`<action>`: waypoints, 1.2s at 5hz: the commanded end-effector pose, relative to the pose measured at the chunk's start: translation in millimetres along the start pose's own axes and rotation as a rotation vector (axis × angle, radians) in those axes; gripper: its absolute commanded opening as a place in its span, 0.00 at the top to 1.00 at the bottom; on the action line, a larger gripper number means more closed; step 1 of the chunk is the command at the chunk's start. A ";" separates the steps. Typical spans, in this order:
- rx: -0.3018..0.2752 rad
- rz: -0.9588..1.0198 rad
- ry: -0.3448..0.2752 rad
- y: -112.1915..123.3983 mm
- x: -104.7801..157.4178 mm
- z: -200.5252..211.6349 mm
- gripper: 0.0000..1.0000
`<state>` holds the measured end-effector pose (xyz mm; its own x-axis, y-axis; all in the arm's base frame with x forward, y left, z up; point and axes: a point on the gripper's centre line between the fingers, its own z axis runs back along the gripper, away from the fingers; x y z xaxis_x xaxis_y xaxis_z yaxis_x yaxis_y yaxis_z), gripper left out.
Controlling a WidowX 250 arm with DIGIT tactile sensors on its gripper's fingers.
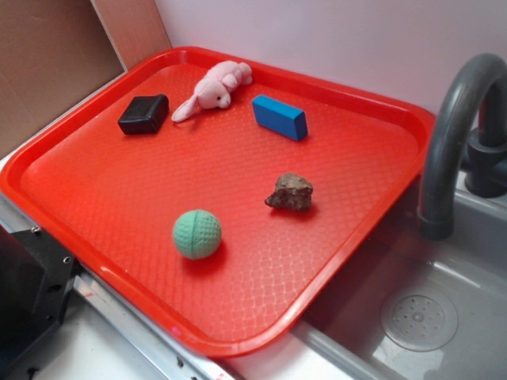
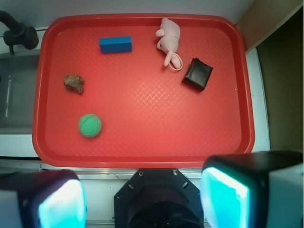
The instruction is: Grab the rock.
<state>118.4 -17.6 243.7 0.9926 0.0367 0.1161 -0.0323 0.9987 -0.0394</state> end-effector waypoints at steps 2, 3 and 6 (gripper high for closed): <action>0.033 -0.155 -0.025 -8.0 11.5 -9.2 0.00; 0.054 -0.320 -0.027 -24.1 29.4 -20.6 0.00; -0.002 -0.923 -0.036 -83.2 92.0 -88.1 0.00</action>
<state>222.3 -90.3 154.4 0.6445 -0.7600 0.0836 0.7595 0.6490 0.0451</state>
